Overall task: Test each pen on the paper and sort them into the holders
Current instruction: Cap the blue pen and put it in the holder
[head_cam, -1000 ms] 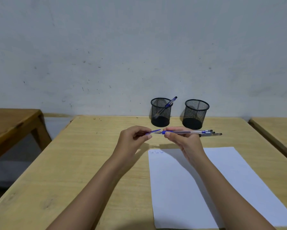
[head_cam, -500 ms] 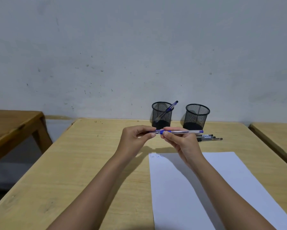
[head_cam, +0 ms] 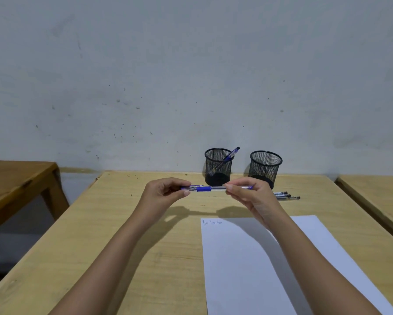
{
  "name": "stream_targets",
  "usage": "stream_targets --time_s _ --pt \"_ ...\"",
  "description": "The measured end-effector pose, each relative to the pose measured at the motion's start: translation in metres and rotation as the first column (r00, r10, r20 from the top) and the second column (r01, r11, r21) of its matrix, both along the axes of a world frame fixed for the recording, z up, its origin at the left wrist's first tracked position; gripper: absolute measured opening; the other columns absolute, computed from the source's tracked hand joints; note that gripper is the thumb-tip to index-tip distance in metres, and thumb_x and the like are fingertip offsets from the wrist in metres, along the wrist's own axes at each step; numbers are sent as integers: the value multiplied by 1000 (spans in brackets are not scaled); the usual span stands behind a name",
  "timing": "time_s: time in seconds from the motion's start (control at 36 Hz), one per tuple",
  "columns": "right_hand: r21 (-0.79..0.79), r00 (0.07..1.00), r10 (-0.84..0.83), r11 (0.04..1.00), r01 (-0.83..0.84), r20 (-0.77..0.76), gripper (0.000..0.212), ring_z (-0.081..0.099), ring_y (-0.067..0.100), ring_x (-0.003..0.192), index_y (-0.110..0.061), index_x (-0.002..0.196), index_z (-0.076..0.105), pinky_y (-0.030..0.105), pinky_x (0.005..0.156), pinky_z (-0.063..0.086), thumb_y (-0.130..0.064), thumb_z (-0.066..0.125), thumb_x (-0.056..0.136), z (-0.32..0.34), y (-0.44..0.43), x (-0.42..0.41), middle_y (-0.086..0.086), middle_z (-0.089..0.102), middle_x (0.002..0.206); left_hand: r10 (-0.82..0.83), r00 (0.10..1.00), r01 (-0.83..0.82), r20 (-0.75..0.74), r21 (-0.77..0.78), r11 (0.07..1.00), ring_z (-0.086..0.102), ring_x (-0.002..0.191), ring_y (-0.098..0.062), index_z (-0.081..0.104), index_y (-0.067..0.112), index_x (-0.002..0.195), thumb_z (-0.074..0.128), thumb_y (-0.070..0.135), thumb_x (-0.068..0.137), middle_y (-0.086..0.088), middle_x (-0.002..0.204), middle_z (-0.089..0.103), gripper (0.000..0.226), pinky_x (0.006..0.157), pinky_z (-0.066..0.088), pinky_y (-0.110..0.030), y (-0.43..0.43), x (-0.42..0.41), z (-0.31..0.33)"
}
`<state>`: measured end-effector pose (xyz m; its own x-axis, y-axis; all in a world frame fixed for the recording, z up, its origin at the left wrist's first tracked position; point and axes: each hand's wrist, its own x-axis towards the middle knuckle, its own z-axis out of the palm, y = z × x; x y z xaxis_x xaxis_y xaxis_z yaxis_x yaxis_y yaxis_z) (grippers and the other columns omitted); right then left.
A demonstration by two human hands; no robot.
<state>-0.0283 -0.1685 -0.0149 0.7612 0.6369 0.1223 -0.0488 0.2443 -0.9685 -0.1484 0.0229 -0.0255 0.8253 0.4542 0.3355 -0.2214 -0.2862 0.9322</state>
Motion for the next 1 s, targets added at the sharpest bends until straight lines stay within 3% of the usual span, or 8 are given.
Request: stream_targets --time_s 0.22,0.44,0.56,0.64,0.72,0.86,0.94,1.0 --pt "-280 953 68 960 18 296 15 63 6 60 -2 77 71 13 58 48 5 77 66 7 0 6 6 70 68 -12 1000 12 15 24 1000 67 77 -6 73 12 85 73 -1 74 5 80 74 17 71 50 -12 10 10 22" --pt "-483 820 204 870 99 535 21 56 9 59 -20 73 66 16 62 48 -1 75 69 19 16 10 -2 63 67 -80 990 73 119 65 995 66 75 -7 71 11 84 72 -1 75 6 76 73 15 73 51 -15 -6 43 51" --pt "-442 818 129 882 164 560 17 50 13 56 -12 71 60 19 60 44 3 67 69 18 23 21 1 59 67 -80 987 70 141 71 995 69 87 -13 71 16 89 68 10 82 3 87 74 10 83 53 -22 -13 66 56" --pt "-334 838 -58 900 279 543 23 64 20 64 -19 68 55 24 67 49 0 68 71 14 25 38 8 68 74 -51 991 48 121 31 998 68 98 -16 70 16 98 66 17 84 -4 100 72 15 90 51 -28 -9 86 46" --pt "-156 846 -266 915 372 462 25 67 17 75 -22 71 55 29 74 53 -2 70 74 14 28 53 2 68 75 -6 1000 6 10 76 997 61 106 -7 61 10 116 68 19 83 -4 119 65 35 96 47 -26 0 109 28" --pt "19 815 -421 892 451 399 17 69 16 81 -22 80 56 34 79 54 -8 65 83 15 44 75 3 69 83 44 983 -5 -181 211 978 38 133 -11 32 9 142 65 37 83 -2 147 37 73 111 32 -29 10 138 3" --pt "42 803 -455 878 477 384 10 70 18 83 -19 82 58 32 80 54 -10 62 86 10 57 85 8 70 84 41 973 9 -226 216 976 38 131 -11 39 16 136 66 46 80 2 142 40 69 107 34 -31 12 148 -5" --pt "17 787 -454 870 493 419 6 69 11 81 -15 83 60 20 76 53 -10 61 86 6 63 90 6 70 83 40 974 12 -221 229 973 47 121 -8 51 23 114 64 56 75 5 127 54 53 99 39 -30 13 153 -8"
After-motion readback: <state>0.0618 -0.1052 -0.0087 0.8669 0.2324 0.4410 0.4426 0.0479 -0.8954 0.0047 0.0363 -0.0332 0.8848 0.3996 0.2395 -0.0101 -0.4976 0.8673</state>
